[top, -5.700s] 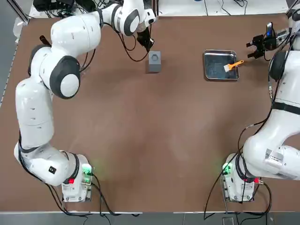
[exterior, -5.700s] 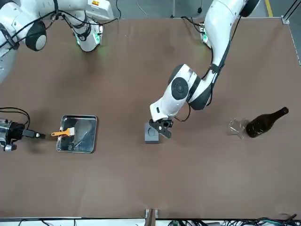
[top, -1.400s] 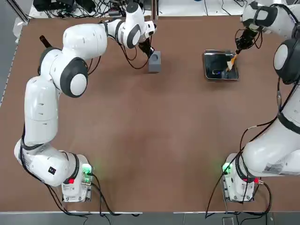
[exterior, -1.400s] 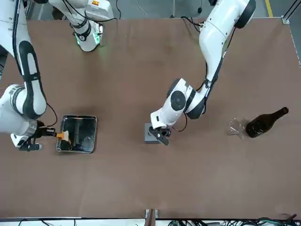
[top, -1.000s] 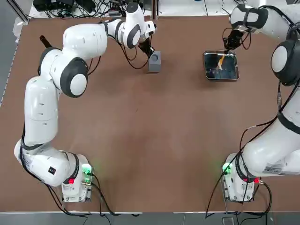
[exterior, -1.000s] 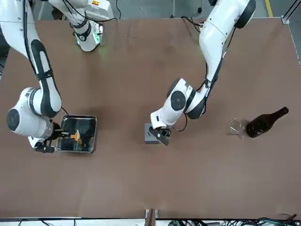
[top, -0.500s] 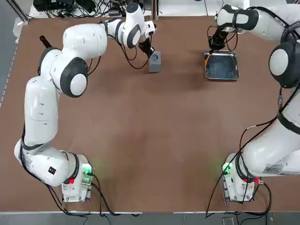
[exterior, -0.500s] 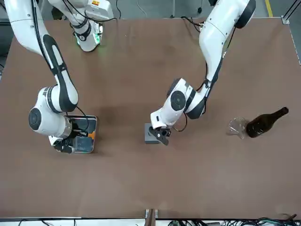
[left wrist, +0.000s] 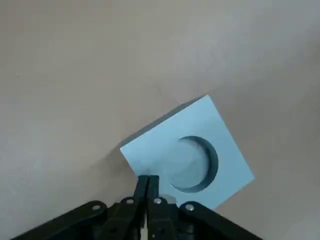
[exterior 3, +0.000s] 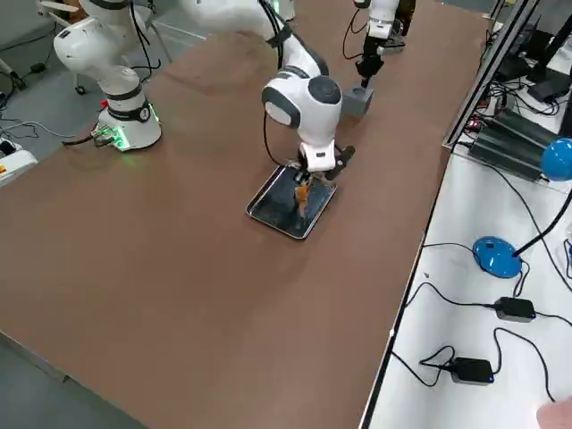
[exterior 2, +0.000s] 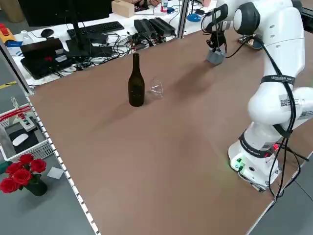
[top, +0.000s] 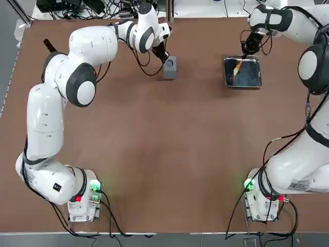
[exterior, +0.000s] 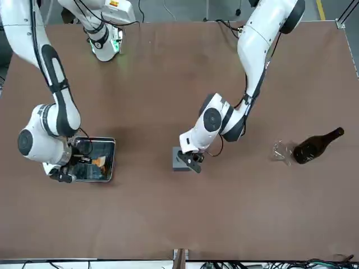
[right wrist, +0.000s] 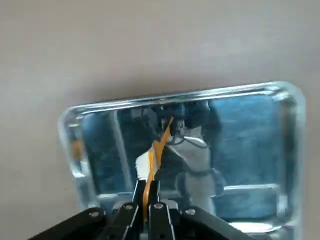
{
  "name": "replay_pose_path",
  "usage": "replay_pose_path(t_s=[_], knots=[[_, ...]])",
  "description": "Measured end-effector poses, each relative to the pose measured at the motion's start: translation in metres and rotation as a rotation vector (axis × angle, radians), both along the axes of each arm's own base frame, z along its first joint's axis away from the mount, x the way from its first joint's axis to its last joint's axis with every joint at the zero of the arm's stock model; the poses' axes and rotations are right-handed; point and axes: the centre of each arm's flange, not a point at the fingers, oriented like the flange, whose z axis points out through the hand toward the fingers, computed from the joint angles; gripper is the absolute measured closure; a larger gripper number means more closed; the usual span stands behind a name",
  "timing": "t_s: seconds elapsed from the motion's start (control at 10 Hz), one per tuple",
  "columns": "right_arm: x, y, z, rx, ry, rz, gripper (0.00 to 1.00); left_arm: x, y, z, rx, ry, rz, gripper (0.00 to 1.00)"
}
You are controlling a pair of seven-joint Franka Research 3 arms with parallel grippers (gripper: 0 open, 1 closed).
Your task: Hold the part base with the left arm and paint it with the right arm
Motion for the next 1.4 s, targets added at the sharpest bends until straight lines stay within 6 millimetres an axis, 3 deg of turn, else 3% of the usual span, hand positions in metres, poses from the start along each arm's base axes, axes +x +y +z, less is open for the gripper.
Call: replay_pose_path(t_s=[0.3,0.5,0.7,0.9,1.4], knots=[[-0.006,-0.063,0.002,-0.043,-0.019,0.096,0.95,0.000,0.000,0.000,0.000,0.000,0.000,0.94],[-0.003,-0.077,0.017,-0.089,-0.032,0.151,0.95,0.000,0.000,0.000,0.000,0.000,0.000,0.93],[0.013,-0.071,0.062,-0.083,-0.030,0.201,0.95,0.000,0.000,0.000,0.000,0.000,0.000,0.93],[0.028,-0.051,0.100,0.011,-0.078,0.262,0.95,0.000,0.000,0.000,0.000,0.000,0.000,0.93],[0.041,-0.007,0.103,0.469,-0.385,0.471,0.95,0.000,0.000,0.000,0.000,0.000,0.000,0.93]])
